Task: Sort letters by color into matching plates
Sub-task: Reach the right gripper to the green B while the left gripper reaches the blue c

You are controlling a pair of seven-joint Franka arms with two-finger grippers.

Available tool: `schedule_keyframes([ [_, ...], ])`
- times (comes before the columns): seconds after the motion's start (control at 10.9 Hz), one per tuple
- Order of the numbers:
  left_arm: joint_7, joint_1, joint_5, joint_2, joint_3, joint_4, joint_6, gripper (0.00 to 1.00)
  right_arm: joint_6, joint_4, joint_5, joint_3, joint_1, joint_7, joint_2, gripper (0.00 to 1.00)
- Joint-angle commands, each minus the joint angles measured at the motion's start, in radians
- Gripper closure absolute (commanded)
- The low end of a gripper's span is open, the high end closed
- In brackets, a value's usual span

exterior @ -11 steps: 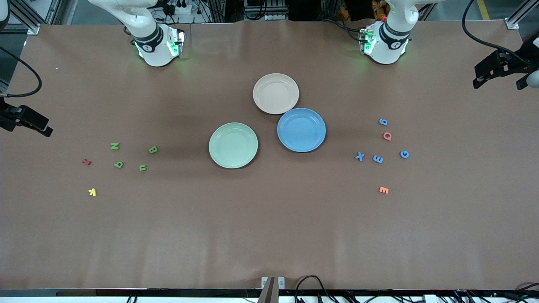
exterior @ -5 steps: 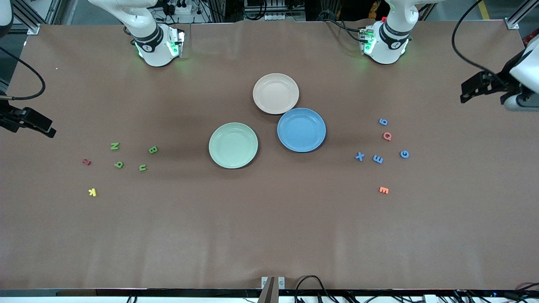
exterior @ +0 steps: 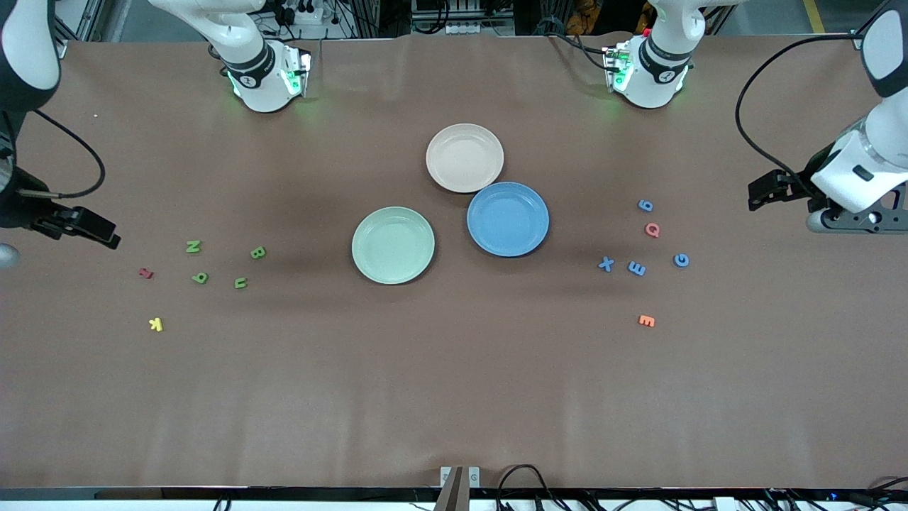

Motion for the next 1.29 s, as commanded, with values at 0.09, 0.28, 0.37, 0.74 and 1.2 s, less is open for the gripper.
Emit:
schedule_keyframes([
  [0.09,-0.011,0.024,0.009,-0.016,-0.01,-0.142,0.171,0.0,0.122,-0.15,0.004,0.011,0.015,0.228,-0.017,0.0],
  [0.28,-0.014,0.025,0.009,-0.013,-0.01,-0.193,0.24,0.0,0.197,-0.216,0.011,0.011,0.03,0.366,0.001,0.0],
  [0.37,-0.015,0.025,0.009,-0.004,-0.01,-0.217,0.275,0.0,0.231,-0.238,0.02,0.011,0.039,0.435,0.01,0.0],
  [0.74,-0.034,0.022,0.009,0.019,-0.01,-0.297,0.399,0.0,0.398,-0.328,0.189,0.011,0.044,0.602,0.07,0.0],
  [1.2,-0.044,0.025,0.016,0.051,-0.01,-0.385,0.545,0.0,0.631,-0.495,0.194,0.007,0.052,0.682,0.151,0.0],
])
